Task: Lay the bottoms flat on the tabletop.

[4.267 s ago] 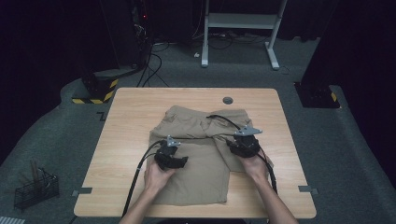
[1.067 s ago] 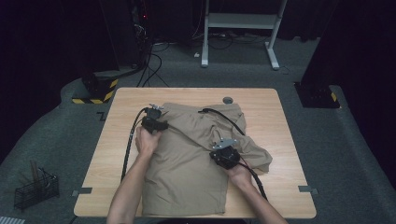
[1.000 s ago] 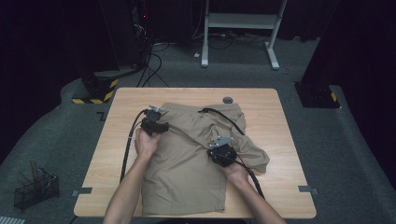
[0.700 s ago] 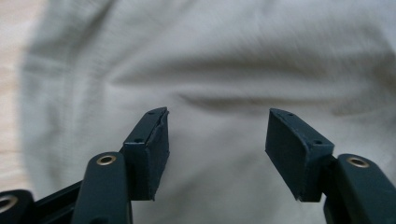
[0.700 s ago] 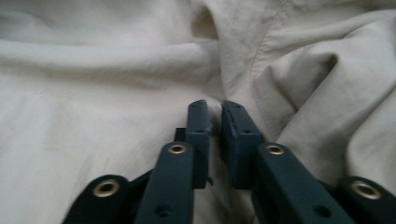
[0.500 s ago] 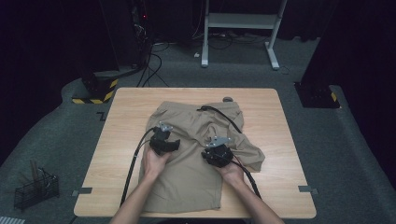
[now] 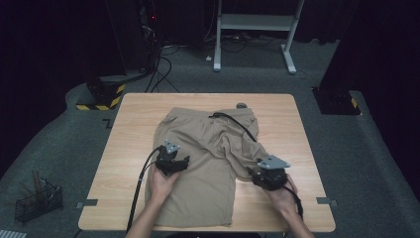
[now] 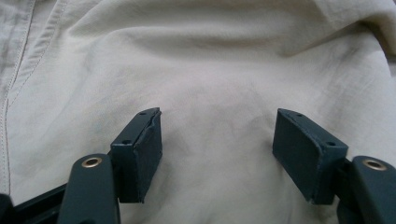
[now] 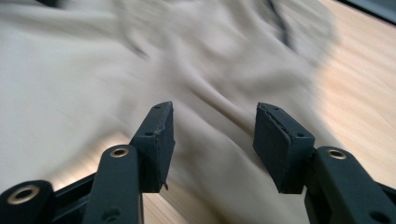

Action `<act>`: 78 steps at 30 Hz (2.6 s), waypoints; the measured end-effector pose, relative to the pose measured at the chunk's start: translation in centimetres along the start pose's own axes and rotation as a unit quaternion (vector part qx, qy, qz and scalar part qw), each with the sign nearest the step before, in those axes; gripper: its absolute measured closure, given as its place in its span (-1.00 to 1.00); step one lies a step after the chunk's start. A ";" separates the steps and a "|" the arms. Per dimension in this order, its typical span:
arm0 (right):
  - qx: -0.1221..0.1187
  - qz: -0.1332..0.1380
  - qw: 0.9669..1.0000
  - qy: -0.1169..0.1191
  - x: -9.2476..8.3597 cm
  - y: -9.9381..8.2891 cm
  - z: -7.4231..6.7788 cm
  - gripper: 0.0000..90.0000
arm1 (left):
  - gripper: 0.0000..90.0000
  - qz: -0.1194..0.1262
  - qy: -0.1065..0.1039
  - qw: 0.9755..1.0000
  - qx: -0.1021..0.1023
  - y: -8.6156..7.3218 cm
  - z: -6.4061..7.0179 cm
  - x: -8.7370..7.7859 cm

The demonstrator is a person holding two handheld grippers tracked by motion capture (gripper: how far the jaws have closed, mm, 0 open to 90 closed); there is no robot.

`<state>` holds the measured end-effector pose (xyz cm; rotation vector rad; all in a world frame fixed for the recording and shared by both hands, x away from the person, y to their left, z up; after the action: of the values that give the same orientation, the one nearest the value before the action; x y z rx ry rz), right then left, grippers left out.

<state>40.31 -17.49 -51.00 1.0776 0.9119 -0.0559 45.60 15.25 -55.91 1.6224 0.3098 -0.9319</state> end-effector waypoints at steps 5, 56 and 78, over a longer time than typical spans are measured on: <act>0.035 -0.038 0.999 -0.011 0.0 -3.2 2.6 0.00 | -0.27 0.001 0.002 1.000 0.000 0.1 -0.1 0.0; 0.085 -0.006 0.993 0.083 3.9 0.4 2.1 0.09 | -0.27 0.001 0.002 1.000 0.000 0.1 -0.1 0.0; 0.081 -0.006 0.995 0.054 2.1 0.1 2.0 0.10 | -0.27 0.001 0.002 1.000 -0.001 0.1 -0.1 0.0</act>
<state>42.96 -18.16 -51.99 1.2355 1.0244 -0.0845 45.69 15.27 -55.90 1.6237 0.3115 -0.9259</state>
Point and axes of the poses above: each handheld gripper's, and its own axes: x roughly forward along the jaws, y roughly out of its top, z roughly to its right, the point moved 5 cm from there along x, roughly forward along the jaws, and after that the axes turned 4 degrees about -z, right-handed, at the moved point
